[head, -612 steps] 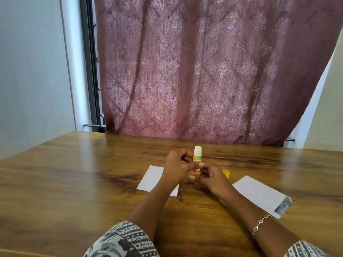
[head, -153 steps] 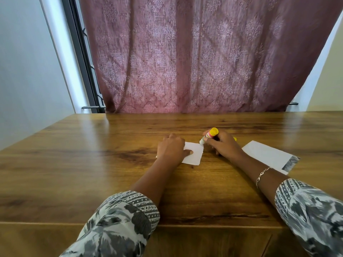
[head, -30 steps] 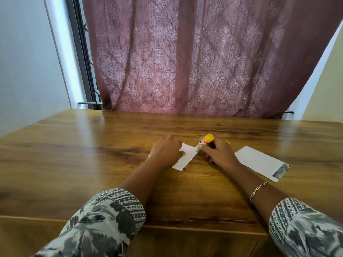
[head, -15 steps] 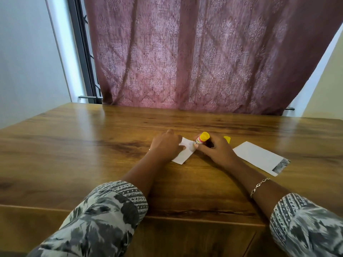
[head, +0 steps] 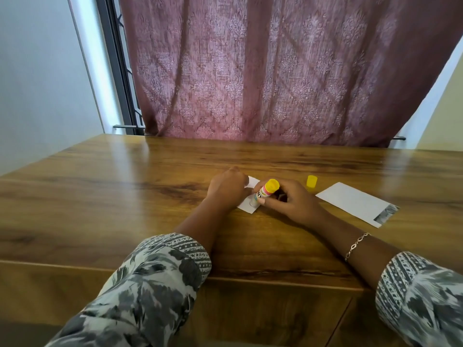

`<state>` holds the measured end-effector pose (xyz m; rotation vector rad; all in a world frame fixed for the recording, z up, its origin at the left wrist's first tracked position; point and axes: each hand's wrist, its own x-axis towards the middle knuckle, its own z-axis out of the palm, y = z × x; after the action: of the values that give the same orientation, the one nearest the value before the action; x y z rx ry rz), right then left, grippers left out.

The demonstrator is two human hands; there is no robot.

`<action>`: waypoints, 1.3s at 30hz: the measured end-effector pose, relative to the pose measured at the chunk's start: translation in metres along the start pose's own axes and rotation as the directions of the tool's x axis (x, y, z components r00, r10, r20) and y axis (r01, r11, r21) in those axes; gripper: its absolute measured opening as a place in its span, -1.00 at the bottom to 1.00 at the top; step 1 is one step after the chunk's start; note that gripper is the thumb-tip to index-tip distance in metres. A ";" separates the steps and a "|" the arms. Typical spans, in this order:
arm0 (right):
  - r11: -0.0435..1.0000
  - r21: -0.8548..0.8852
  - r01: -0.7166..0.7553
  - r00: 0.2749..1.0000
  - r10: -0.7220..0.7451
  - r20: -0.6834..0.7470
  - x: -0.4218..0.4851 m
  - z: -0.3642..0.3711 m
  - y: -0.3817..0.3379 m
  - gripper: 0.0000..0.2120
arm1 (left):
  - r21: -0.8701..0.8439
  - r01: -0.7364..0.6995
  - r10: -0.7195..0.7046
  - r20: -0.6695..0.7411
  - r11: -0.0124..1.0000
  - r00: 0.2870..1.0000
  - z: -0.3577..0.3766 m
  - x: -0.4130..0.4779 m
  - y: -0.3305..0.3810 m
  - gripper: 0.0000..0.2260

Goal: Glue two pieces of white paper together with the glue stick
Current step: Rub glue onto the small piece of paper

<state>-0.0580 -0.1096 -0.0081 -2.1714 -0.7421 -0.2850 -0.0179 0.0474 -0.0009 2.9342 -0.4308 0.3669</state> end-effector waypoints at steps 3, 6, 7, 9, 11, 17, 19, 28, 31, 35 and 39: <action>0.994 0.100 0.041 0.999 -0.045 0.029 -0.002 0.000 -0.004 -0.84 | -0.015 0.007 -0.007 -0.004 1.000 1.000 -0.002 -0.001 0.000 -0.70; 0.950 0.311 0.010 1.000 -0.018 0.022 -0.003 -0.003 -0.006 -0.85 | -0.047 0.021 -0.022 -0.019 0.999 1.000 -0.002 -0.002 -0.001 -0.70; 0.920 0.390 -0.019 1.000 0.019 0.004 -0.002 -0.005 -0.005 -0.85 | -0.054 0.028 -0.029 -0.027 0.998 0.999 -0.002 -0.002 -0.001 -0.71; 0.850 0.525 -0.050 0.994 0.094 -0.057 0.000 -0.012 -0.001 -0.87 | -0.051 0.041 -0.042 -0.033 0.998 0.999 -0.002 -0.002 -0.001 -0.73; 0.798 0.601 -0.036 0.981 0.143 -0.132 0.001 -0.019 0.003 -0.84 | -0.035 0.044 -0.046 -0.037 0.998 0.998 -0.003 -0.002 0.000 -0.72; 0.747 0.664 -0.013 0.934 0.247 -0.259 0.003 -0.037 0.007 -0.70 | 0.040 0.083 -0.081 -0.039 0.996 0.996 0.000 -0.003 0.008 -0.66; 0.733 0.680 0.010 0.907 0.280 -0.314 0.007 -0.046 0.009 -0.77 | 0.072 0.079 -0.076 -0.045 0.994 0.996 0.001 -0.002 0.010 -0.66; 0.759 0.650 -0.043 0.775 0.435 -0.457 0.005 -0.094 0.046 -0.73 | 0.129 0.019 -0.015 -0.035 0.991 0.999 0.005 -0.001 0.018 -0.67; 0.819 0.546 -0.177 0.784 0.452 -0.424 0.010 -0.106 0.062 -0.65 | 0.129 0.033 -0.031 -0.020 0.991 0.999 0.004 0.001 0.020 -0.70; 0.821 0.519 -0.238 0.790 0.474 -0.388 0.018 -0.113 0.080 -0.68 | 0.116 0.032 -0.029 -0.025 0.993 0.999 0.004 0.004 0.020 -0.71; 0.841 0.434 -0.322 0.794 0.489 -0.360 0.022 -0.103 0.098 -0.70 | 0.101 0.020 -0.018 -0.021 0.995 1.000 0.007 0.009 0.016 -0.70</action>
<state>0.0229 -0.2279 0.0071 -1.7584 -0.0258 -0.3838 -0.0133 0.0282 -0.0037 3.0279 -0.3927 0.4276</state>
